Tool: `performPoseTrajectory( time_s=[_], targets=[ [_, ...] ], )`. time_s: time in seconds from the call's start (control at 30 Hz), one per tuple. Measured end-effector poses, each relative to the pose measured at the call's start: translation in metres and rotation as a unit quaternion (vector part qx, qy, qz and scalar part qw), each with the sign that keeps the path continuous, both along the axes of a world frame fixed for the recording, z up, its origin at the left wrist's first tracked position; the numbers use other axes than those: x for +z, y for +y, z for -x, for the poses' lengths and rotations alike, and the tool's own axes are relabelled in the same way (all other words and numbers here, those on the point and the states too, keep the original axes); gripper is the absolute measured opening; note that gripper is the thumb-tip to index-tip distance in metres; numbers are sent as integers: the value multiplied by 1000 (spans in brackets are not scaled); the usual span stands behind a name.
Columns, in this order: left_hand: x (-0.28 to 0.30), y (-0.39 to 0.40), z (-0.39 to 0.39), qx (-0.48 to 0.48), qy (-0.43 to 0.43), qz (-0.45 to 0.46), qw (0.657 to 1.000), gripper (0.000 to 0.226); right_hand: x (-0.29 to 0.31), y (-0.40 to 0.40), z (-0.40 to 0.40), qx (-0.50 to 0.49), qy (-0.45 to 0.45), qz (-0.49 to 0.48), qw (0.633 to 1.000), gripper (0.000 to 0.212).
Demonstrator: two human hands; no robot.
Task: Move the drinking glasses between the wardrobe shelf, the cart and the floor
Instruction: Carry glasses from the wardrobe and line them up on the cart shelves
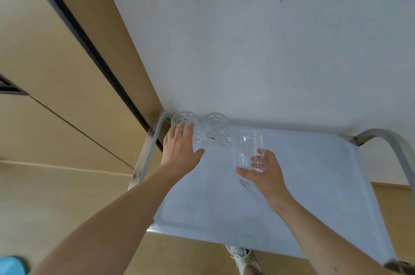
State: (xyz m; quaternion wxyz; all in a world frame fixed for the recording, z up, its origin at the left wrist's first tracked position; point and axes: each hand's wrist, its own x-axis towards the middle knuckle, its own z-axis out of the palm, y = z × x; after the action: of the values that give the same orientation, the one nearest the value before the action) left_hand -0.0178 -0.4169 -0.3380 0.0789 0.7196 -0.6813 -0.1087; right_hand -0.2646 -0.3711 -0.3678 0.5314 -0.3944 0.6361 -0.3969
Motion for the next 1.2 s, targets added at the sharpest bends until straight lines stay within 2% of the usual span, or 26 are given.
performPoseTrajectory(
  time_s=[0.2, 0.6, 0.93, 1.07, 1.2],
  targets=[
    [-2, 61, -30, -15, 27, 19, 999, 82, 6, 57, -38, 2, 7, 13, 1000, 84],
    [-52, 173, -47, -16, 89, -48, 995, 79, -7, 156, -80, 26, 36, -27, 999, 80],
    [-106, 271, -31, 19, 110, -88, 990, 74, -59, 233, -76, 62, 12, -80, 995, 76],
    [-139, 309, -16, 28, 107, -86, 990, 71, -95, 264, -63, 64, -6, -85, 994, 78],
    [-181, 332, 1, 31, 101, -77, 991, 71, -141, 283, -50, 83, 14, -73, 994, 74]
  ],
)
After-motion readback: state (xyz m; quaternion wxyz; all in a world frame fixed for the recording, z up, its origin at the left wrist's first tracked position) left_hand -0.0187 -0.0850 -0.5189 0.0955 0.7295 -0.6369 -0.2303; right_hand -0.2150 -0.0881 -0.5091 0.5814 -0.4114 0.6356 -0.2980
